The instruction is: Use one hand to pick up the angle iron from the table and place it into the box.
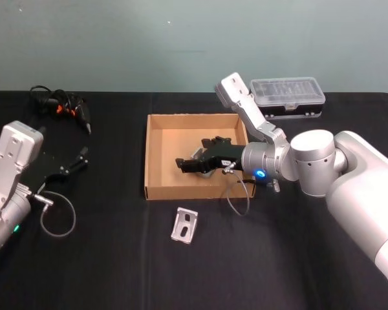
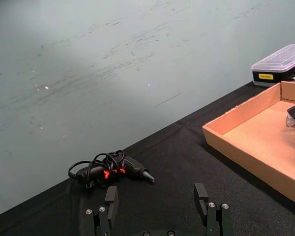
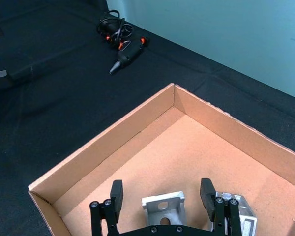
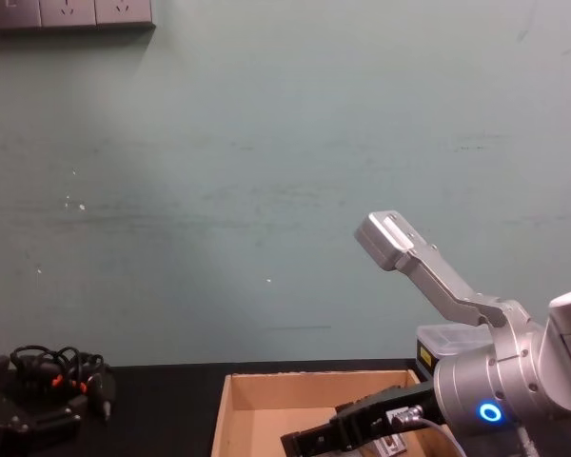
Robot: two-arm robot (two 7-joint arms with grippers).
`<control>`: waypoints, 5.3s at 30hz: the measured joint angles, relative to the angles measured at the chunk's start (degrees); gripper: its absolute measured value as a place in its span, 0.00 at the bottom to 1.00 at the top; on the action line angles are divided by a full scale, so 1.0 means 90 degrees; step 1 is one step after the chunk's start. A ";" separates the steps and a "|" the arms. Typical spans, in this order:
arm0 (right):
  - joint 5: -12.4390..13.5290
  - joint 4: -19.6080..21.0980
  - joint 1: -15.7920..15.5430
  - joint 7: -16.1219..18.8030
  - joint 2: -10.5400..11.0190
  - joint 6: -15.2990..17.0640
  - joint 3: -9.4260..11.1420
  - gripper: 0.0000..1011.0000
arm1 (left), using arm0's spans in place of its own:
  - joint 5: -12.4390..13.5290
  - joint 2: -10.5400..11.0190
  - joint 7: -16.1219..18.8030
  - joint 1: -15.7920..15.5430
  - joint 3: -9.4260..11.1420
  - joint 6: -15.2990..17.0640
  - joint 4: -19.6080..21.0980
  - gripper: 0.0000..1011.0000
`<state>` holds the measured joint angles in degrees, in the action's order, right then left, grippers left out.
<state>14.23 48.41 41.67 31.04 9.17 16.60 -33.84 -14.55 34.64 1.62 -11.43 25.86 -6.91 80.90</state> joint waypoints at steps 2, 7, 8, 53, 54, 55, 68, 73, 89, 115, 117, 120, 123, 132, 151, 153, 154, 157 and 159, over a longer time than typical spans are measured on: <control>0.0000 0.0001 -0.0001 -0.0002 0.0001 0.0000 0.0000 0.99 | 0.0000 0.0000 0.0000 0.0000 0.0000 0.0000 0.0000 1.00; 0.0000 0.0004 -0.0003 -0.0007 0.0002 0.0000 0.0000 0.99 | 0.0000 0.0000 0.0000 0.0000 0.0000 0.0000 0.0000 1.00; -0.0004 0.0018 -0.0009 -0.0015 0.0005 0.0001 0.0002 0.99 | 0.0000 0.0000 0.0000 0.0000 0.0000 0.0000 0.0000 1.00; 0.0535 0.4687 -0.1727 0.0448 0.2197 0.2062 -0.0538 0.99 | 0.0000 0.0000 0.0000 0.0000 0.0000 0.0000 0.0000 1.00; 0.0545 0.4656 -0.1695 0.0434 0.2176 0.2098 -0.0574 0.99 | 0.0000 0.0000 0.0000 0.0000 0.0000 0.0000 0.0000 1.00; 0.0551 0.4639 -0.1679 0.0423 0.2166 0.2116 -0.0595 0.99 | 0.0000 0.0000 0.0000 0.0000 0.0000 0.0000 0.0000 1.00; 0.0557 0.4246 -0.1431 0.0288 0.1930 0.2173 -0.0828 0.99 | 0.0000 0.0000 0.0000 0.0000 0.0000 0.0000 0.0000 1.00; 0.0521 0.4057 -0.1354 0.0251 0.1838 0.2162 -0.0890 0.99 | 0.0000 0.0000 0.0000 0.0000 0.0000 0.0000 0.0000 1.00; 0.0514 0.4062 -0.1352 0.0242 0.1839 0.2152 -0.0892 0.90 | 0.0000 0.0000 0.0000 0.0000 0.0000 0.0000 0.0000 1.00; 0.0514 0.4090 -0.1361 0.0251 0.1850 0.2152 -0.0883 0.09 | 0.0000 0.0000 0.0000 0.0000 0.0000 0.0000 0.0000 1.00; 0.0514 0.4089 -0.1361 0.0251 0.1850 0.2152 -0.0883 0.08 | 0.0000 0.0000 0.0000 0.0000 0.0000 0.0000 0.0000 1.00; 0.0514 0.4089 -0.1361 0.0251 0.1850 0.2152 -0.0883 0.07 | 0.0000 0.0000 0.0000 0.0001 0.0000 0.0000 0.0000 1.00; 0.0514 0.4089 -0.1361 0.0251 0.1850 0.2152 -0.0883 0.07 | 0.0000 0.0000 0.0000 0.0000 0.0000 0.0000 0.0000 1.00; 0.0523 0.4333 -0.1384 0.0238 0.1916 0.2001 -0.0811 0.07 | 0.0000 0.0000 0.0000 0.0000 0.0000 0.0000 0.0000 1.00; 0.0569 0.3875 -0.1005 -0.0594 0.1249 0.1217 -0.0187 0.07 | 0.0000 0.0000 0.0000 0.0001 0.0000 0.0000 0.0000 1.00; 0.0526 0.3673 -0.0922 -0.0646 0.1138 0.1186 -0.0181 0.07 | 0.0000 0.0000 0.0000 0.0000 0.0000 0.0000 0.0001 1.00; 0.0502 0.3569 -0.0876 -0.0675 0.1084 0.1171 -0.0180 0.07 | 0.0000 0.0000 0.0000 0.0000 0.0000 0.0000 0.0001 1.00; 0.0338 0.3078 -0.0662 -0.0776 0.0852 0.1097 -0.0187 0.07 | 0.0000 0.0000 0.0000 0.0000 0.0000 0.0000 0.0000 1.00; 0.0267 0.2877 -0.0570 -0.0797 0.0763 0.1066 -0.0201 0.07 | 0.0000 0.0000 0.0000 0.0000 -0.0001 0.0000 0.0001 1.00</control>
<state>16.63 74.30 36.54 23.87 16.04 26.19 -35.65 -14.55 34.65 1.62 -11.43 25.86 -6.91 80.90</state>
